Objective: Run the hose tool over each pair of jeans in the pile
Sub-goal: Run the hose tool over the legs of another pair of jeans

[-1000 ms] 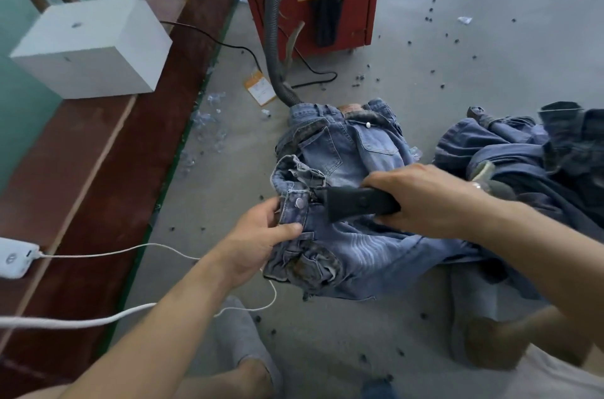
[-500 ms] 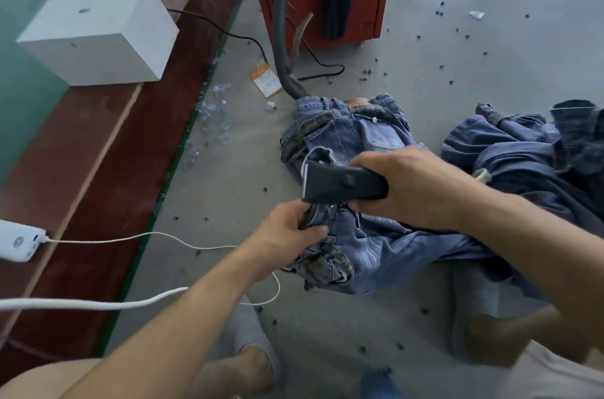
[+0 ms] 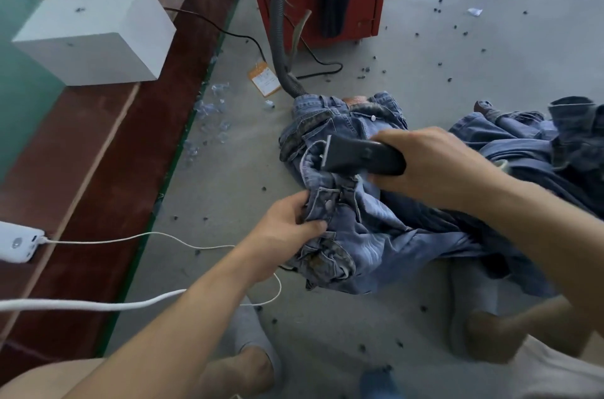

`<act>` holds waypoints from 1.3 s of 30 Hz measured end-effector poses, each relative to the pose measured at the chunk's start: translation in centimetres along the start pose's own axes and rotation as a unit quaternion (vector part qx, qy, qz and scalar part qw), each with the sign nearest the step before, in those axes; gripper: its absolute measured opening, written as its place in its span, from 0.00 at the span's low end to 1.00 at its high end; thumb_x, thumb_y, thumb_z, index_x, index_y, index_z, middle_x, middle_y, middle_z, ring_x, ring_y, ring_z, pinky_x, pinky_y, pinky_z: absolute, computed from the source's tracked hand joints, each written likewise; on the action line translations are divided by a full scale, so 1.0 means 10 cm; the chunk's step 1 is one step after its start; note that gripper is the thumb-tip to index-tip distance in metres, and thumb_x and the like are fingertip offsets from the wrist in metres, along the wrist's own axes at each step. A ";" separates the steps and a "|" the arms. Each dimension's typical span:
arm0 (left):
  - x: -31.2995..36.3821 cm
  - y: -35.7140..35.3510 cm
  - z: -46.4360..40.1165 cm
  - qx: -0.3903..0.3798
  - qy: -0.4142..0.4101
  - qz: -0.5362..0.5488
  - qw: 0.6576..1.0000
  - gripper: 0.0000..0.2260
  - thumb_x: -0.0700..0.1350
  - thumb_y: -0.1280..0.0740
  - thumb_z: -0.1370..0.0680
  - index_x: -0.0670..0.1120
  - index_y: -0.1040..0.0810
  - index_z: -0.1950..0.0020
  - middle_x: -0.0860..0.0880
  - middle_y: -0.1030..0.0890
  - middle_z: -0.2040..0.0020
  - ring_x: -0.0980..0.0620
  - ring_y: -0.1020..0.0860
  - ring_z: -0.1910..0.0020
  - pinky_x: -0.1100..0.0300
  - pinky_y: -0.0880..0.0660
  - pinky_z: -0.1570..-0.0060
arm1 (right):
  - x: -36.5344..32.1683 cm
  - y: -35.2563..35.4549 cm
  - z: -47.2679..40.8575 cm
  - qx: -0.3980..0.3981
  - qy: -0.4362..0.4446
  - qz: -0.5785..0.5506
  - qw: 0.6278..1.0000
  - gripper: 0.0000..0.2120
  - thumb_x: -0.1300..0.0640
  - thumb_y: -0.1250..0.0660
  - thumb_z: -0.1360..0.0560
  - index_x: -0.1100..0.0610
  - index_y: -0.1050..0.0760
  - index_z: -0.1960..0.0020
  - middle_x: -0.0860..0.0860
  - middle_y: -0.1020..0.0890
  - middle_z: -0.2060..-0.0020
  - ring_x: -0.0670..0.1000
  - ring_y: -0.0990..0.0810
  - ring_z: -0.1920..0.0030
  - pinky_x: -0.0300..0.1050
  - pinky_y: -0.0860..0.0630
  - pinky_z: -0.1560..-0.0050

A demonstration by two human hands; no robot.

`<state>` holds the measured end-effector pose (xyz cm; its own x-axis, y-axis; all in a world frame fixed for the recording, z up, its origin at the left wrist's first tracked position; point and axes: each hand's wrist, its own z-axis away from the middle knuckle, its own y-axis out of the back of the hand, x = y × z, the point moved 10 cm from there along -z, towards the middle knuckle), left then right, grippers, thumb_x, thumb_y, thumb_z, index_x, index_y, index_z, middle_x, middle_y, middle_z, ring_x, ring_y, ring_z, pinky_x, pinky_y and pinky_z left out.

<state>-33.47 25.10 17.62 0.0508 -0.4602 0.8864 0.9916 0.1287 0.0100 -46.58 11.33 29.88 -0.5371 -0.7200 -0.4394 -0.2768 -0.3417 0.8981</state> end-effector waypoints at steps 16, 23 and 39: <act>0.01 0.03 0.04 -0.001 0.003 0.015 1.000 0.17 0.32 0.32 0.23 0.45 0.20 0.36 0.43 0.14 0.41 0.42 0.17 0.40 0.39 0.24 0.34 | 0.39 0.10 -0.04 -0.055 -0.092 -0.007 0.994 0.11 0.44 0.24 0.28 0.42 0.26 0.57 0.41 0.22 0.68 0.39 0.24 0.66 0.36 0.35 0.69; -0.03 0.01 0.05 -0.004 0.004 -0.029 1.000 0.17 0.27 0.35 0.22 0.43 0.18 0.39 0.45 0.14 0.43 0.44 0.16 0.41 0.47 0.21 0.36 | 0.10 -0.19 -0.03 -0.082 -0.042 -0.017 0.996 0.10 0.45 0.25 0.27 0.44 0.24 0.51 0.40 0.21 0.64 0.37 0.25 0.63 0.36 0.34 0.66; -0.38 0.07 -0.03 -0.014 0.150 -0.035 0.988 0.23 0.69 0.25 0.33 0.57 0.15 0.46 0.55 0.13 0.46 0.53 0.15 0.48 0.54 0.23 0.45 | 0.34 -0.44 0.08 -0.144 -0.008 0.069 0.987 0.14 0.47 0.27 0.27 0.42 0.25 0.43 0.41 0.25 0.63 0.47 0.29 0.63 0.46 0.34 0.61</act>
<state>-32.89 26.67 14.10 0.0107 -0.7073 0.7069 0.9967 0.0644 0.0493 -47.83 10.89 24.47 -0.5666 -0.7635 -0.3100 0.0367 -0.3992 0.9161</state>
